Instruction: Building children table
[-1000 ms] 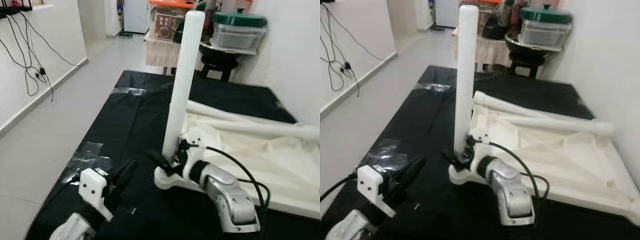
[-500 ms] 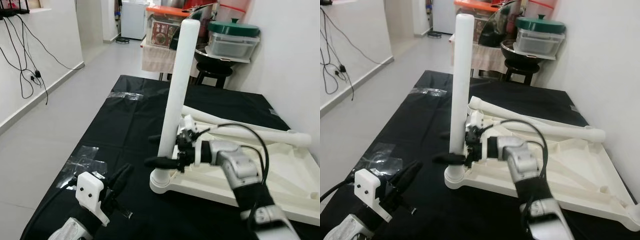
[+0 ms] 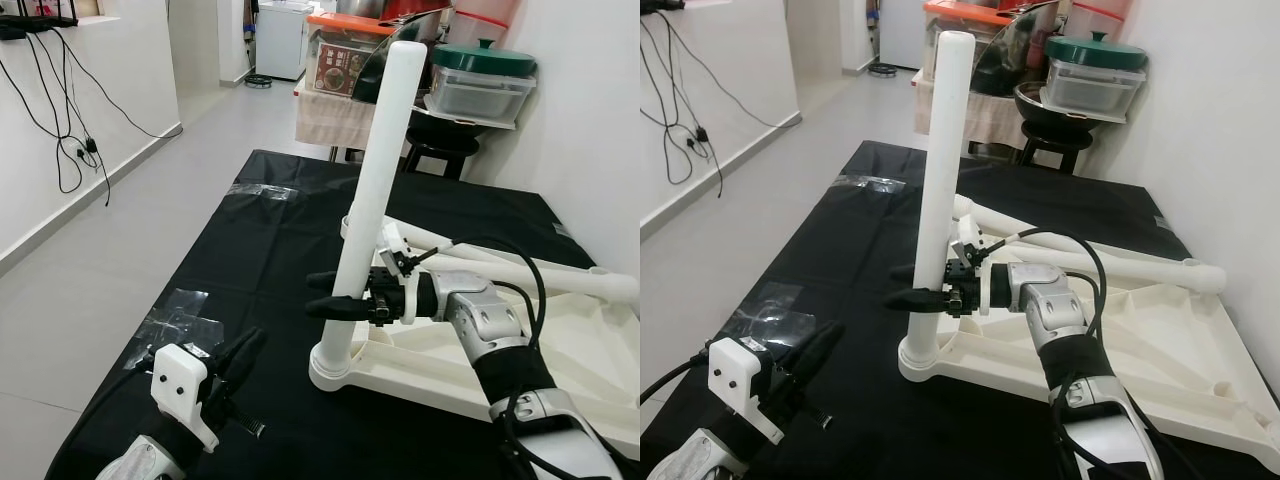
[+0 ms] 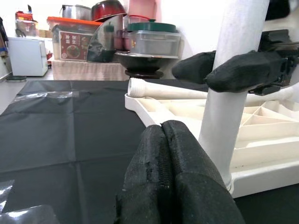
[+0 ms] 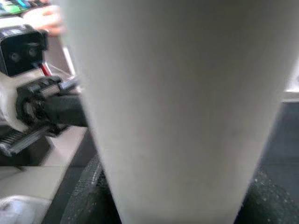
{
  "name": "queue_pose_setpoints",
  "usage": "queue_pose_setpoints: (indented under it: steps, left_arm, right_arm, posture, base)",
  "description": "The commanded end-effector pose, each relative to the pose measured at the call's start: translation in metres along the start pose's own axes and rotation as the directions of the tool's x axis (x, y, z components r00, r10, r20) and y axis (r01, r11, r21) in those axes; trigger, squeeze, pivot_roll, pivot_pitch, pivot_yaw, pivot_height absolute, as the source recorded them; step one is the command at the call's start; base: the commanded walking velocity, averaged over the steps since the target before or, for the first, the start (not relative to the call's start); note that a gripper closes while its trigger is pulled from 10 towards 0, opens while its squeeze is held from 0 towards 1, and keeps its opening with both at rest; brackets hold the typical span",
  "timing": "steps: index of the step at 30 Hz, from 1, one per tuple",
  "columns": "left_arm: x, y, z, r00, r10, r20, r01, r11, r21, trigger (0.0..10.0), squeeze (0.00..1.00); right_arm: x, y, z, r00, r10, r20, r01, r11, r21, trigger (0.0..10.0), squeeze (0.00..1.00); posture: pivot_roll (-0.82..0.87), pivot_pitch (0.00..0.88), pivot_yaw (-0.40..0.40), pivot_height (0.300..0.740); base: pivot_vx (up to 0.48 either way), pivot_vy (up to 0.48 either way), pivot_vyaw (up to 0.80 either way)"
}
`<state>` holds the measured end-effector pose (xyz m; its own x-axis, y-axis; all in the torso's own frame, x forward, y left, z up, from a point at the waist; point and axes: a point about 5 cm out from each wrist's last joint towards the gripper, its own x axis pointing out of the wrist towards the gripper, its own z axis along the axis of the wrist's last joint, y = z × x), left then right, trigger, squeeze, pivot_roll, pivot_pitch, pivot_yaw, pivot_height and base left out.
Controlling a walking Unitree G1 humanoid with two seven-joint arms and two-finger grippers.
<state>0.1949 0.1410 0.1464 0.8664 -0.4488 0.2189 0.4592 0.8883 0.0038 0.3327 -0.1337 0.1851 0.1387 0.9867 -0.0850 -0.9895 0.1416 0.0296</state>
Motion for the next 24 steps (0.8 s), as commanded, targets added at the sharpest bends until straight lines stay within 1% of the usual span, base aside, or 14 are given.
queue_pose_setpoints:
  steps: [1, 3, 5, 6, 9, 10, 13, 14, 17, 20, 21, 22, 23, 24]
  left_arm:
    - [-0.001, -0.002, -0.001, 1.000, -0.002, -0.013, 0.002, 1.000, -0.007, 10.0, 0.00]
    - [-0.002, -0.002, -0.001, 1.000, -0.002, -0.013, 0.002, 1.000, -0.007, 10.0, 0.00]
    - [-0.002, -0.002, -0.001, 1.000, -0.002, -0.013, 0.002, 1.000, -0.007, 10.0, 0.00]
    - [-0.004, -0.001, -0.001, 1.000, -0.002, -0.014, 0.002, 1.000, -0.007, 10.0, 0.00]
    - [-0.004, -0.001, -0.001, 1.000, -0.002, -0.014, 0.002, 1.000, -0.007, 10.0, 0.00]
    - [-0.005, 0.001, 0.000, 1.000, 0.000, -0.017, -0.001, 1.000, -0.005, 10.0, 0.00]
    - [-0.005, 0.001, 0.000, 1.000, 0.000, -0.017, -0.001, 1.000, -0.005, 10.0, 0.00]
    - [-0.005, 0.002, -0.001, 1.000, 0.001, -0.020, -0.001, 1.000, -0.004, 10.0, 0.00]
    - [-0.004, 0.002, -0.002, 1.000, -0.006, -0.023, 0.006, 1.000, -0.004, 10.0, 0.00]
    - [-0.004, 0.001, -0.002, 1.000, 0.009, -0.018, -0.009, 1.000, 0.001, 10.0, 0.00]
    - [-0.003, 0.001, -0.002, 1.000, 0.012, -0.016, -0.012, 1.000, 0.001, 10.0, 0.00]
    - [-0.003, 0.000, -0.002, 1.000, 0.012, -0.015, -0.012, 1.000, 0.001, 10.0, 0.00]
    - [-0.003, 0.000, -0.003, 1.000, 0.011, -0.015, -0.011, 1.000, 0.001, 10.0, 0.00]
    - [-0.003, 0.000, -0.003, 1.000, 0.011, -0.015, -0.011, 1.000, 0.001, 10.0, 0.00]
  right_arm:
    - [-0.016, 0.002, -0.013, 0.984, -0.169, -0.050, 0.169, 0.986, 0.002, 0.0, 0.00]
    - [-0.019, 0.006, -0.017, 0.964, -0.257, -0.064, 0.258, 0.966, 0.000, 0.0, 0.00]
    - [-0.019, 0.006, -0.017, 0.964, -0.257, -0.064, 0.258, 0.966, 0.000, 0.0, 0.00]
    - [-0.012, 0.008, -0.025, 0.874, -0.483, -0.054, 0.484, 0.875, 0.017, 0.0, 0.00]
    - [-0.012, 0.008, -0.025, 0.874, -0.483, -0.054, 0.484, 0.875, 0.017, 0.0, 0.00]
    - [0.013, 0.041, -0.060, 0.635, -0.756, -0.158, 0.772, 0.629, 0.097, 0.0, 0.00]
    - [0.013, 0.041, -0.060, 0.635, -0.756, -0.158, 0.772, 0.629, 0.097, 0.0, 0.00]
    - [0.021, 0.048, -0.061, 0.606, -0.781, -0.151, 0.795, 0.598, 0.096, 0.0, 0.00]
    - [0.029, 0.050, -0.061, 0.624, -0.767, -0.152, 0.780, 0.621, 0.069, 0.0, 0.00]
    - [0.028, 0.048, -0.058, 0.581, -0.795, -0.172, 0.813, 0.578, 0.071, 0.0, 0.00]
    - [0.027, 0.046, -0.056, 0.573, -0.802, -0.171, 0.819, 0.568, 0.081, 10.0, 0.00]
    - [0.028, 0.045, -0.053, 0.589, -0.793, -0.157, 0.808, 0.580, 0.104, 10.0, 0.00]
    - [0.030, 0.046, -0.049, 0.594, -0.791, -0.145, 0.804, 0.582, 0.121, 10.0, 0.28]
    - [0.030, 0.046, -0.049, 0.594, -0.791, -0.145, 0.804, 0.582, 0.121, 10.0, 0.28]
  posture:
    - [-0.01, 0.000, -0.129, 0.740]
    - [-0.02, 0.000, -0.132, 0.740]
    - [-0.02, 0.000, -0.132, 0.740]
    - [-0.02, 0.000, -0.134, 0.740]
    - [-0.02, 0.000, -0.134, 0.740]
    - [-0.02, 0.000, -0.109, 0.740]
    - [-0.02, 0.000, -0.109, 0.740]
    - [-0.02, 0.000, -0.114, 0.740]
    - [-0.02, 0.000, -0.129, 0.740]
    - [-0.02, 0.000, -0.130, 0.740]
    - [-0.01, 0.000, -0.133, 0.740]
    - [-0.01, 0.000, -0.134, 0.740]
    - [-0.01, 0.000, -0.134, 0.740]
    - [-0.01, 0.000, -0.134, 0.740]
  base:
    - [0.000, 0.000, 0.00]
    - [0.000, 0.000, 0.00]
    - [0.000, 0.000, 0.00]
    - [0.000, 0.000, 0.00]
    - [0.000, 0.000, 0.00]
    - [0.000, 0.000, 0.00]
    - [0.000, 0.000, 0.00]
    - [0.000, 0.000, 0.00]
    - [0.000, 0.000, 0.00]
    - [0.000, 0.000, 0.00]
    - [0.000, 0.000, 0.00]
    - [0.000, 0.000, 0.00]
    - [0.000, 0.000, 0.00]
    - [0.000, 0.000, 0.00]
